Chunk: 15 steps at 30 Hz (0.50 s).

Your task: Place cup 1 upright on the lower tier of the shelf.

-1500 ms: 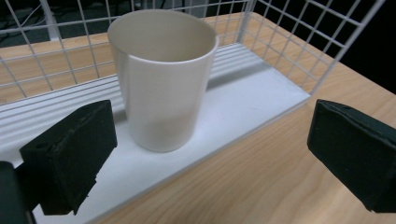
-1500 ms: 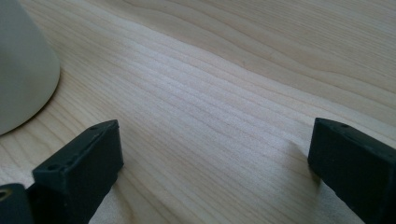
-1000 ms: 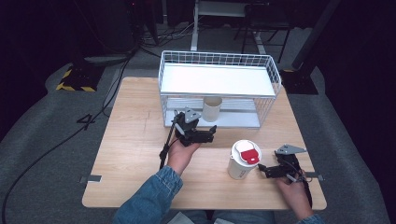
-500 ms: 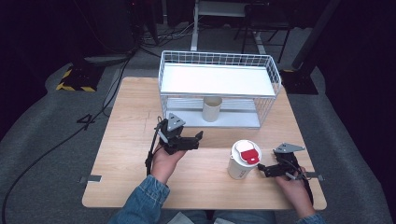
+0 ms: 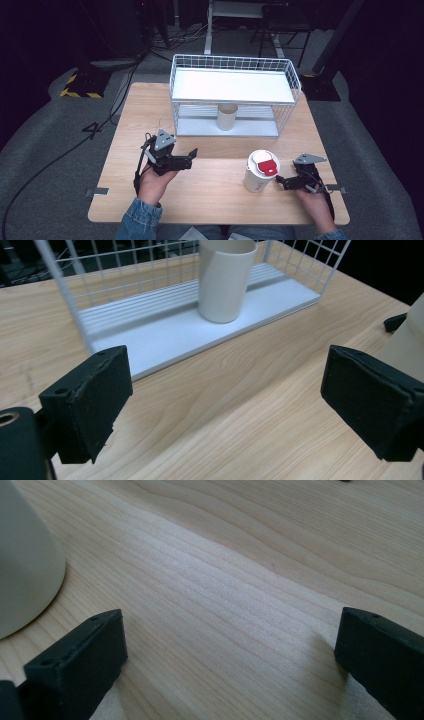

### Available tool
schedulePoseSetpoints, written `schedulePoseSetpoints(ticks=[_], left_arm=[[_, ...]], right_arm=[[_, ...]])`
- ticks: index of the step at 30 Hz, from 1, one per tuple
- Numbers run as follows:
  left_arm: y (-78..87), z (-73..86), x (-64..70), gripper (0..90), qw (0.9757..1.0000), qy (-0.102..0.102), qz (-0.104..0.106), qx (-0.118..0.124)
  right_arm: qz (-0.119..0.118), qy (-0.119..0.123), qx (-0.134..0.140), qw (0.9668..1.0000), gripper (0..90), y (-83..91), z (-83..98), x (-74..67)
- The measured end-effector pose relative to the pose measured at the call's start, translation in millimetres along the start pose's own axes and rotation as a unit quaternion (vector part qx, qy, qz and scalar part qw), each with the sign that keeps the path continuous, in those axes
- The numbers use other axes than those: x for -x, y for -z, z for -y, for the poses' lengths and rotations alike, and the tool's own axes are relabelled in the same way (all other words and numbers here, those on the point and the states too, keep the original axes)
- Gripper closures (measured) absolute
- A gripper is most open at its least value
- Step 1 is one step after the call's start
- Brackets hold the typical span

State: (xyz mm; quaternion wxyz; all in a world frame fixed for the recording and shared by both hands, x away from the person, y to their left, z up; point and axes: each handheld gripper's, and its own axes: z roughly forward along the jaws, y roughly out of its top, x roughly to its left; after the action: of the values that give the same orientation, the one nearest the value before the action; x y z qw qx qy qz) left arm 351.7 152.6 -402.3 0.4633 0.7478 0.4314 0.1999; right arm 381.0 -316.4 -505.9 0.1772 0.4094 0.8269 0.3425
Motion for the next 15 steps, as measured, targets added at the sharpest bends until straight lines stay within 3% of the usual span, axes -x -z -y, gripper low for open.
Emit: schedulePoseSetpoints(ticks=[7, 15], left_arm=[[10.6, 14.6, -7.4, 7.1, 0.9998, -0.009, -0.009, -0.013], [16.0, 32.6, -14.9, 7.5, 0.9993, -0.013, -0.007, -0.034]], right_arm=[[0.003, -0.004, -0.001, 1.0000, 0.4, 0.3, 0.2, -0.8], [0.002, -0.003, 0.000, 1.0000, 0.4, 1.8, 1.8, -1.2]])
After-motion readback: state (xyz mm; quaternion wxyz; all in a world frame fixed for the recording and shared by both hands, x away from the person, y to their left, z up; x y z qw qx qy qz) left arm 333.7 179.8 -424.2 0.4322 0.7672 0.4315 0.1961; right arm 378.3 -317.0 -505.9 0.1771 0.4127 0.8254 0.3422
